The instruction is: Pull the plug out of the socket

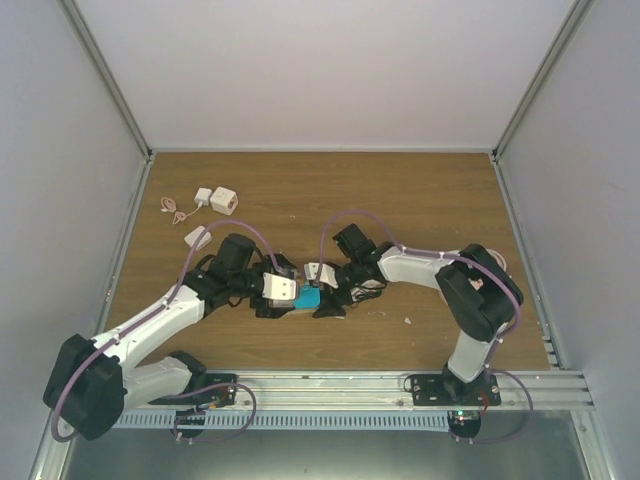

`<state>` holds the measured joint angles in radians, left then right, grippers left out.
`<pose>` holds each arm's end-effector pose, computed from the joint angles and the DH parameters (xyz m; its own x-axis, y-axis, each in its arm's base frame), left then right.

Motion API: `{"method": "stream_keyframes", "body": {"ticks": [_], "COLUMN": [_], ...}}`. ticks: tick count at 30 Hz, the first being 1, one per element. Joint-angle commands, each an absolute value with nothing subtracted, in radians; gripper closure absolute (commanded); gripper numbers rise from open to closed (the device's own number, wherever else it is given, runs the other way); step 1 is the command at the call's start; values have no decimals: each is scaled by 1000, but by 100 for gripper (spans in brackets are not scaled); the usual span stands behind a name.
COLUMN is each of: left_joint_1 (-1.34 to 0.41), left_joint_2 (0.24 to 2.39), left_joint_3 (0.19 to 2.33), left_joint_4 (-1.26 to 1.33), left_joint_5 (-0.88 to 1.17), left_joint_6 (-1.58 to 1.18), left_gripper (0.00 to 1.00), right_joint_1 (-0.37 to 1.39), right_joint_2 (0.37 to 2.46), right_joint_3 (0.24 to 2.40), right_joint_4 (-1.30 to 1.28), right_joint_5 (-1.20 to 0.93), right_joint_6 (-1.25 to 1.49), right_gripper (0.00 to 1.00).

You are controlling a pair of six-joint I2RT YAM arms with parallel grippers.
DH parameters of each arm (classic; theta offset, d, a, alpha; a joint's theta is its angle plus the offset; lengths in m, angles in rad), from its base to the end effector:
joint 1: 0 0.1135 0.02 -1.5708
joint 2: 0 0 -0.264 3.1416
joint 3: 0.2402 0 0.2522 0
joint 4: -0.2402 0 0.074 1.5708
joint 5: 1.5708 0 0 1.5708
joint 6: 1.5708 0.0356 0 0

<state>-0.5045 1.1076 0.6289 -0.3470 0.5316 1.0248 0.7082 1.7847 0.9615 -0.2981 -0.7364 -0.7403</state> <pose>0.1822 -0.1212 0.2132 0.2791 0.6874 -0.6705 0.9225 0.0019 0.3860 0.2352 0.2329 0.1422 -0.0305 -0.6840 -0.7288 -0.9809 -0.1198 0.1535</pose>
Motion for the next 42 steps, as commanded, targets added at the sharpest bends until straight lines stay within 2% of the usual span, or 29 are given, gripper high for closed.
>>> {"method": "stream_keyframes", "body": {"ticks": [1,5,10,15,20,24,39,42], "left_joint_1": [-584,-668,-681,-681,-681,-680,-668,-662], "left_joint_2": [1084,1066,1046,1045,1046,1050,1054,1071], "left_joint_3": [594,548,559,576,617,648,669,685], "left_joint_4": [-265,-194,-149,-131,-188,-244,-371,-387], "left_joint_5": [498,366,351,356,404,431,404,409], "left_joint_6": [996,985,927,888,859,843,774,746], "left_gripper": [1,1,6,16,33,43,60,67], "right_joint_1": [719,716,717,716,715,715,715,715], "right_joint_2": [1729,1711,1685,1686,1658,1634,1614,1621], "right_joint_3": [948,947,921,917,899,879,845,843], "right_joint_4": [-235,-221,-185,-175,-166,-140,-19,-4], "right_joint_5": [-781,-779,-776,-774,-780,-785,-845,-842], "right_joint_6": [-707,-699,-692,-696,-696,-690,-606,-595], "right_gripper": [5,6,11,16,16,17,24,28]}}
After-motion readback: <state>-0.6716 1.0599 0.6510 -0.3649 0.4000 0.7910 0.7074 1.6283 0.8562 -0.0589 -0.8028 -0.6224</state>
